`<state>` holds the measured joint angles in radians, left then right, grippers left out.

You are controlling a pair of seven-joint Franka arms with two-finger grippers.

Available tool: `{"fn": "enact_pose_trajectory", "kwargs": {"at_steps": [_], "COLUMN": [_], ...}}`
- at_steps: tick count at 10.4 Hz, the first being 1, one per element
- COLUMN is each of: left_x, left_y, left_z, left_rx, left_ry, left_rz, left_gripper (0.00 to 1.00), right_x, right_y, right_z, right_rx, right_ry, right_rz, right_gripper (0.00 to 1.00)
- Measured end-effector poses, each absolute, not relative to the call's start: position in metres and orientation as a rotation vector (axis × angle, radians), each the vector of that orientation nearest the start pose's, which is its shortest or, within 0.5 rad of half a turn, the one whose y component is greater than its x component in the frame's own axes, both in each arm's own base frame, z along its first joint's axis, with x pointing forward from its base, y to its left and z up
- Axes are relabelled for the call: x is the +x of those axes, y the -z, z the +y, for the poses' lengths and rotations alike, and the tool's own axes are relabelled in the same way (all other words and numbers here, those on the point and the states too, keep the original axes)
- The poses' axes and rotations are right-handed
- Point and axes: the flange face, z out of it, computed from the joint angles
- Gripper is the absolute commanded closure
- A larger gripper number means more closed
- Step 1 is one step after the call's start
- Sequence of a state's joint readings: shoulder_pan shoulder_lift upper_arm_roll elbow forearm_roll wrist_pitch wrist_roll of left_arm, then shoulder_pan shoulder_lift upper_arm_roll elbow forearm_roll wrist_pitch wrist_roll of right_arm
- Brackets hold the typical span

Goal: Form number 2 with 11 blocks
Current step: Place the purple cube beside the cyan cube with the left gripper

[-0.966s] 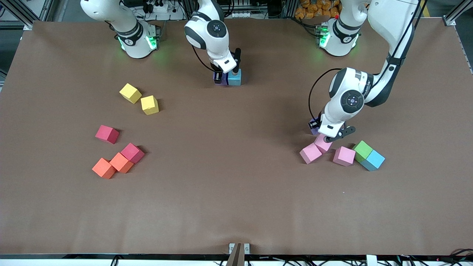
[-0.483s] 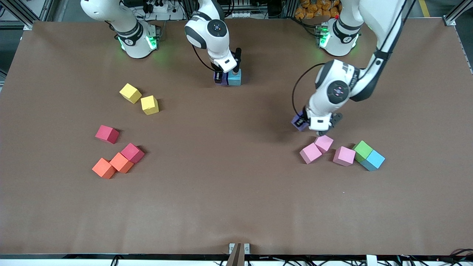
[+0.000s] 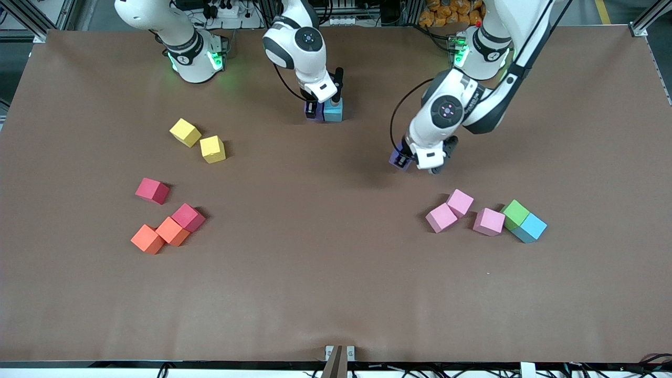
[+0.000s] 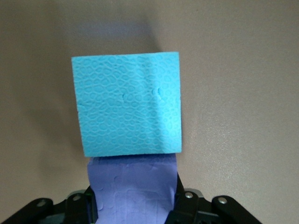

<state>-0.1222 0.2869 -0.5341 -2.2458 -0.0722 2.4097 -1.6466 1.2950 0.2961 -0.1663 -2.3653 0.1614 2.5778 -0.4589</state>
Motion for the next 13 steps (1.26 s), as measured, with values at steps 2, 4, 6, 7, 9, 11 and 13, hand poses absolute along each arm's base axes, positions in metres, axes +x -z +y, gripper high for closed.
{"fn": "enact_pose_trajectory", "kwargs": {"at_steps": [2,4,6,7,9,11,13], "left_x": [0.404,0.384,0.372,0.367,0.350,0.320,0.301], "left_y": [-0.250,-0.250,-0.253,-0.255,-0.252,-0.242,-0.235], "left_z": [-0.346,-0.366,-0.379,-0.384,-0.393,-0.401,-0.403], "left_rx": [-2.630,-2.555,-2.488,-2.452,-2.389,-2.323,-2.261], "left_ry": [-0.334,-0.337,-0.346,-0.350,-0.359,-0.370,-0.373], "left_rz": [-1.691,-1.829,-1.918,-1.965,-2.031,-2.076,-2.099], "left_gripper": [0.56,0.56,0.56,0.56,0.56,0.56,0.56], "right_x": [0.220,0.221,0.225,0.227,0.232,0.236,0.255], "right_y": [-0.196,-0.190,-0.195,-0.200,-0.219,-0.240,-0.255], "right_z": [0.451,0.450,0.454,0.456,0.455,0.453,0.442], "right_rx": [-2.350,-2.362,-2.364,-2.365,-2.370,-2.367,-2.402], "right_ry": [-0.120,-0.115,-0.099,-0.100,-0.113,-0.120,-0.125], "right_rz": [-2.073,-2.066,-2.058,-2.053,-2.033,-2.016,-1.966], "right_gripper": [0.00,0.00,0.00,0.00,0.00,0.00,0.00]}}
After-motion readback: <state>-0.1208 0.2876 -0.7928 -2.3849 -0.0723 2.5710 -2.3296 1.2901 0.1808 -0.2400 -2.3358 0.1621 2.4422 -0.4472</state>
